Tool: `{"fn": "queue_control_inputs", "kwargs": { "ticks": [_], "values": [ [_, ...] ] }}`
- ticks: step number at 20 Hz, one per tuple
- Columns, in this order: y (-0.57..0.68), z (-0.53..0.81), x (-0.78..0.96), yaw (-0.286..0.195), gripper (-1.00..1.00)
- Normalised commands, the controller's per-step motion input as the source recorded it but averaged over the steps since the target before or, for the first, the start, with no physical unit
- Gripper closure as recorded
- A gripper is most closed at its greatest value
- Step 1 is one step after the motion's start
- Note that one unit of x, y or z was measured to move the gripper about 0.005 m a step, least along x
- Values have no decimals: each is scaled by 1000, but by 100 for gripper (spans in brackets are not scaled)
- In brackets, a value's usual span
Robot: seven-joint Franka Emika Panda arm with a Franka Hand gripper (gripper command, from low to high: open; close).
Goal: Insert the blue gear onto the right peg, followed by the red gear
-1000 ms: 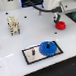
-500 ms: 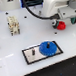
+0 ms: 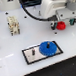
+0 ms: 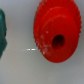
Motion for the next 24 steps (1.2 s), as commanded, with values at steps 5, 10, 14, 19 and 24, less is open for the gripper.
{"fn": "queue_control_inputs", "kwargs": {
  "ticks": [5, 10, 14, 19, 24],
  "values": [
    [-17, -142, -201, 0, 100],
    [2, -41, -134, 0, 100],
    [0, -8, -61, 0, 100],
    [16, 224, -25, 0, 100],
    [-217, 587, 172, 0, 100]
  ]
}}
